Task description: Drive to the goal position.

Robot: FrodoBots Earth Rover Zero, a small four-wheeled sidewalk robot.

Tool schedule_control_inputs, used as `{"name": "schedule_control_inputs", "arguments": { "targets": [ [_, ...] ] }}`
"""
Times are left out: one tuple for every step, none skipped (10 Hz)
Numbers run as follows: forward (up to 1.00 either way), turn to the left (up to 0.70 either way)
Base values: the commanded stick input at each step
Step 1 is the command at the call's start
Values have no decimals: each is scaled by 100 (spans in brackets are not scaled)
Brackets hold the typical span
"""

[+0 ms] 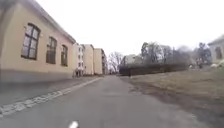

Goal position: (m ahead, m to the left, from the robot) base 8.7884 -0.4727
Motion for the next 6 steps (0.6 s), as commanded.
{"name": "schedule_control_inputs", "arguments": {
  "targets": [
    [100,3],
    [100,3],
    [100,3],
    [100,3],
    [100,3],
    [100,3]
  ]
}}
